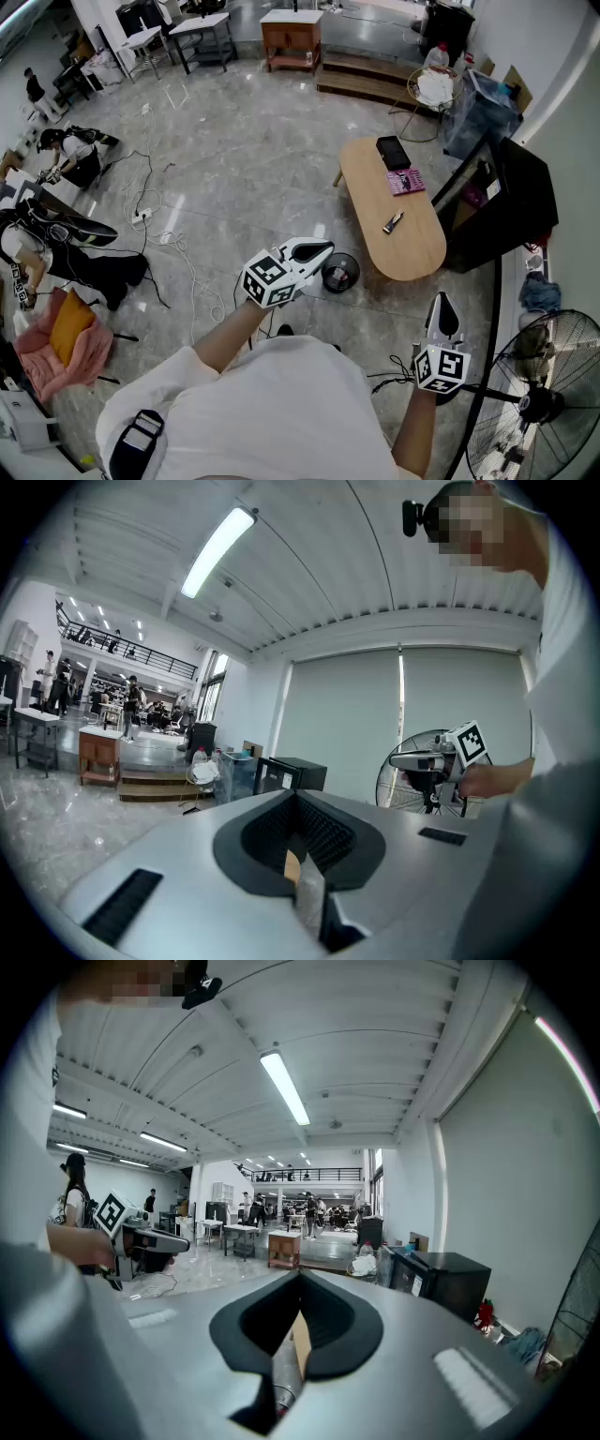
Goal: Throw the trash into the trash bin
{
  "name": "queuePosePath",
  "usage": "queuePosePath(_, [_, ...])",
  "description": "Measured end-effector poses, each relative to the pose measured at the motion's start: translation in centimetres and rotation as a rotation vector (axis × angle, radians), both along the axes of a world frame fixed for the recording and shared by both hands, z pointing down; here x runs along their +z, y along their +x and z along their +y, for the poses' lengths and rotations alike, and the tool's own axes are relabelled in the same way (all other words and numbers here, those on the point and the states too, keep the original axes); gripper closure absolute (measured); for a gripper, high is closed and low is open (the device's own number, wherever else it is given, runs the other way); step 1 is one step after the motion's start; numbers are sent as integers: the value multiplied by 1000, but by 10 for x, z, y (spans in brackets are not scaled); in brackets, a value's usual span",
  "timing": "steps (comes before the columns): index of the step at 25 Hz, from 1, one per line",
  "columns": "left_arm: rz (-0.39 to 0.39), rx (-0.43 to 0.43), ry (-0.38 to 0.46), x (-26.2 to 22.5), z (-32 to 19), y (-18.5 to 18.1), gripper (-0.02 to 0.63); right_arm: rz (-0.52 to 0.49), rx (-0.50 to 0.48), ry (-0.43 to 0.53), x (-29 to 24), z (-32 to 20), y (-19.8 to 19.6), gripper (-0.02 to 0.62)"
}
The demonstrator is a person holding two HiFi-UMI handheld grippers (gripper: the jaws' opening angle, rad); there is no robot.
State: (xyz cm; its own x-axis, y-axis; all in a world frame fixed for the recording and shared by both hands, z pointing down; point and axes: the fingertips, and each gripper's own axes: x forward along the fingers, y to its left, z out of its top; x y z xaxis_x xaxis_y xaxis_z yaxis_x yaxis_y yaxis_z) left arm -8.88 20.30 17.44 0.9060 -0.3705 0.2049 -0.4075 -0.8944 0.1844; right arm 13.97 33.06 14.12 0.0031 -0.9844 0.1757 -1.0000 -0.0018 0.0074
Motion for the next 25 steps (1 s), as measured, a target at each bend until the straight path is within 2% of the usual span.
queuePosePath(9, [-4,0,-1,-1,4,0,600,-8,2,10,-5,3,-1,584])
queuePosePath(25, [-27,-26,-6,9,21,17,600,-32,-13,5,6,15,19,584])
